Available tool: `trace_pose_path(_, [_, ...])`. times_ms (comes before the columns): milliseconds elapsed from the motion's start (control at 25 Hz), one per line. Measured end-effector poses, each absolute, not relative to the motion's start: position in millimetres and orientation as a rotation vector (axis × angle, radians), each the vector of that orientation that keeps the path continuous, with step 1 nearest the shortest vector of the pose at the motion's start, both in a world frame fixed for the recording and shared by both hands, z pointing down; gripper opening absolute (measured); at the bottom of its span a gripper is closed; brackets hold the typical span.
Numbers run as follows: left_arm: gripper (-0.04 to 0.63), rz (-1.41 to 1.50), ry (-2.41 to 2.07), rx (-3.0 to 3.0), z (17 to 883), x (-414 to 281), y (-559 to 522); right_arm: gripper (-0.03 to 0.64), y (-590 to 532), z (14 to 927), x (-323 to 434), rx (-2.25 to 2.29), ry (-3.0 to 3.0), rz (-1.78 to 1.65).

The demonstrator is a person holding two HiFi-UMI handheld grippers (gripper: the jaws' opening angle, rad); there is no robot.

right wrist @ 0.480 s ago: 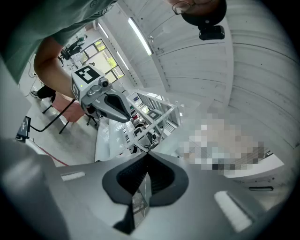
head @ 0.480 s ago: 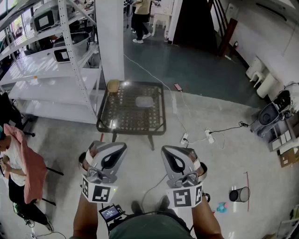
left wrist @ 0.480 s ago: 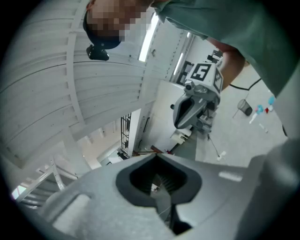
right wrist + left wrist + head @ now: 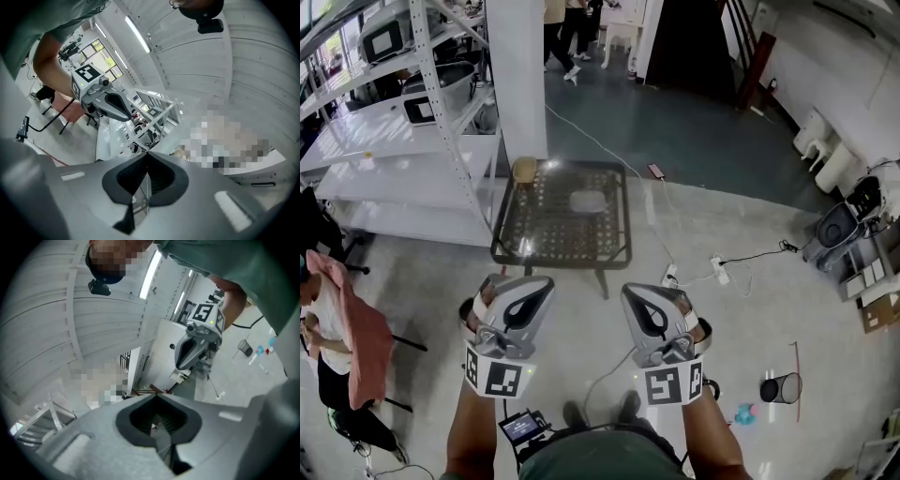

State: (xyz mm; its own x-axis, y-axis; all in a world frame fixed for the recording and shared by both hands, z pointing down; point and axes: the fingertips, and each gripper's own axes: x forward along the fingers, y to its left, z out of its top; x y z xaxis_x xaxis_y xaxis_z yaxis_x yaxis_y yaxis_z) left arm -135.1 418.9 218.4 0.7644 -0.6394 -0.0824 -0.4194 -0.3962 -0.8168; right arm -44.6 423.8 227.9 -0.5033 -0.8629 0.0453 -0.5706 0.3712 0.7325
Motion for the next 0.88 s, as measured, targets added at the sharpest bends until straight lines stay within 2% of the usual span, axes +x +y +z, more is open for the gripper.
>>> trace_pose_path(880, [0.003,-0.252,0.761,-2.078,221,-136,396,0.008,404,221,-49,1.307,-2.218,-0.902])
